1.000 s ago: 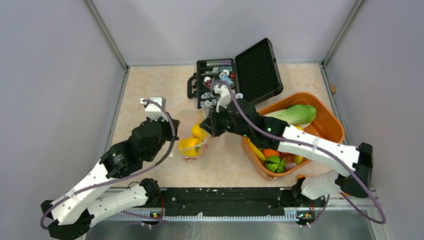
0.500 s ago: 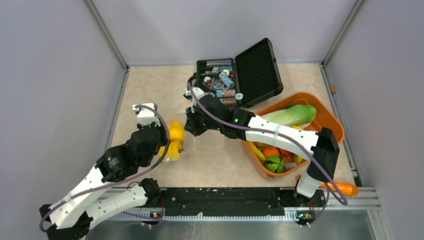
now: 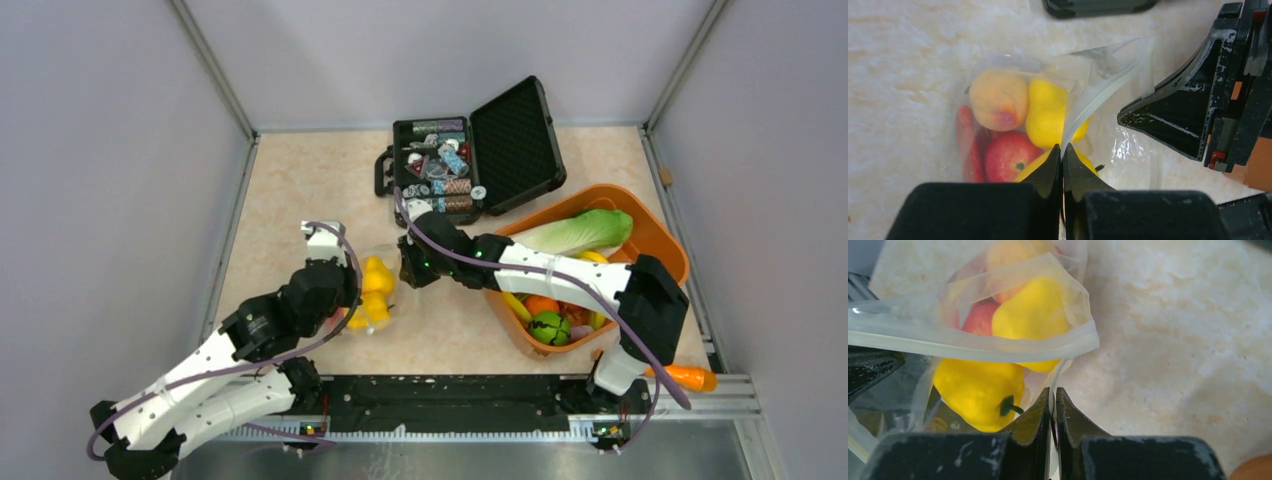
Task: Place the food in the zip-top bag and seal the zipper
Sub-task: Adjust the zipper food storage bag at the center of the board.
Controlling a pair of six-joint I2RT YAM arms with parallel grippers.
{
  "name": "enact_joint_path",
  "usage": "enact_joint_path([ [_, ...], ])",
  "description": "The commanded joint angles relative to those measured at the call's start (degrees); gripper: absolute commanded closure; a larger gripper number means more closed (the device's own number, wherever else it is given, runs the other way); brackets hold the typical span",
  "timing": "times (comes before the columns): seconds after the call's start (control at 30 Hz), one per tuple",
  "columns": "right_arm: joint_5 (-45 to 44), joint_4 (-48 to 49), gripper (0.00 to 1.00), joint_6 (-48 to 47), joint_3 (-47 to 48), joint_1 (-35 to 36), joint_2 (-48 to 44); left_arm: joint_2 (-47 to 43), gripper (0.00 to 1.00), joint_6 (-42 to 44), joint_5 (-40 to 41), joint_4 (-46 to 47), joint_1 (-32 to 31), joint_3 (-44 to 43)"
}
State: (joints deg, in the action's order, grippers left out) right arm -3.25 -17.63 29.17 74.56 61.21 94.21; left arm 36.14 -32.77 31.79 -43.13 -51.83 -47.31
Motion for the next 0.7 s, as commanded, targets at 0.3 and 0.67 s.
enact_joint_path([
  [0.3,-1.6,-0.1,0.76,1.7,-4.5,-1.4,-8.9,2.8,1.0,1.6,-4.1,8.3,0.1,-2.9],
  [0.67,-4.3,-3.4,0.78,4.1,-4.4,-1.4,-5.5,3.1,1.0,2.3,-5.1,8.8,0.1,-4.3],
])
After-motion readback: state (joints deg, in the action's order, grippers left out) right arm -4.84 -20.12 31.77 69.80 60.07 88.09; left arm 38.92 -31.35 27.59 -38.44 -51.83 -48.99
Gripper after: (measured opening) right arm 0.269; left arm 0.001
